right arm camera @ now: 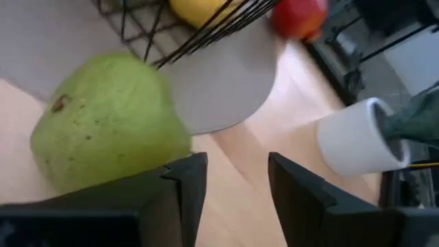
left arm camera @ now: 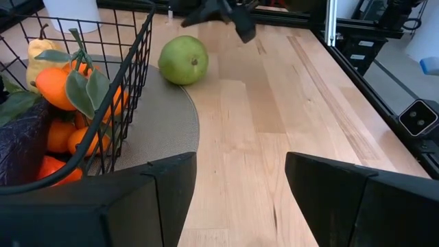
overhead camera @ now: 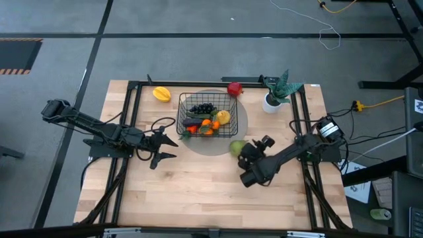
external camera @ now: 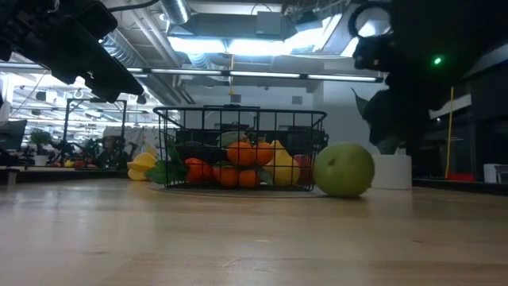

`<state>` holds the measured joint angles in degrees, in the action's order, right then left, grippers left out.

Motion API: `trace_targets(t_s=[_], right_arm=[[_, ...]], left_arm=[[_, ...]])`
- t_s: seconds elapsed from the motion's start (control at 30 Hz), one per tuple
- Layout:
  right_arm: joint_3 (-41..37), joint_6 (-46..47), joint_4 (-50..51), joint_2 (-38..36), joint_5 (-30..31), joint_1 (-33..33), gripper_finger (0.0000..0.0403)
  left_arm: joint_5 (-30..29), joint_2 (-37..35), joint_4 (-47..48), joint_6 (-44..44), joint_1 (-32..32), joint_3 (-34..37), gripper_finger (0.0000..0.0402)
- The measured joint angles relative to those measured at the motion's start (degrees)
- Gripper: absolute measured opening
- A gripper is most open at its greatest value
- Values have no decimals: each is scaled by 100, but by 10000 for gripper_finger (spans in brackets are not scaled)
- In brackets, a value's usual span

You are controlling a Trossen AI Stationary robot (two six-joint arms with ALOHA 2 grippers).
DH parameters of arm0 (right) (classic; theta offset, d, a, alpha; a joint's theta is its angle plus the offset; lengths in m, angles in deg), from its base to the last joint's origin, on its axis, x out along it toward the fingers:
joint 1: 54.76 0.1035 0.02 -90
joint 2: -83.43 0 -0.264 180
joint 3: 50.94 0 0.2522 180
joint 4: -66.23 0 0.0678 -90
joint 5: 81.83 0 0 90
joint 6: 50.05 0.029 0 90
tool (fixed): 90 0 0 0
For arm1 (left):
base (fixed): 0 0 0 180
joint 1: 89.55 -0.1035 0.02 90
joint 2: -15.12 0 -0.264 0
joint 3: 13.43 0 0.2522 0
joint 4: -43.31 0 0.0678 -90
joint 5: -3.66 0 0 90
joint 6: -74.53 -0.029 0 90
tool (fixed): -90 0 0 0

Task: Build produce basket
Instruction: Put the green pear into the wire basket

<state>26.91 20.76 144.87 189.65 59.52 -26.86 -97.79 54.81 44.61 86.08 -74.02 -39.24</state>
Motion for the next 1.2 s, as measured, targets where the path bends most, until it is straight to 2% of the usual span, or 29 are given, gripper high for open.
trace_targets(t_s=[0.2,0.3,0.43,0.6,0.93,1.2], right_arm=[[-174,-1244,-1333,4,-954,-294,149],[-172,-1736,-1954,4,-1004,-299,149],[-23,-2179,-2309,4,-1168,-300,149],[84,-2456,-2307,4,-1243,-300,149],[99,-2451,-2126,4,-1395,-321,149],[101,-2274,-1780,-19,-2394,-319,149]], left_arm=[[-2,0,2,-8,-1,0,213],[-2,2,0,-8,-2,0,213],[-2,1,2,-10,-1,0,213],[-2,0,2,-10,-2,0,213],[-2,0,2,-10,0,0,213],[-2,-1,2,-10,0,0,213]])
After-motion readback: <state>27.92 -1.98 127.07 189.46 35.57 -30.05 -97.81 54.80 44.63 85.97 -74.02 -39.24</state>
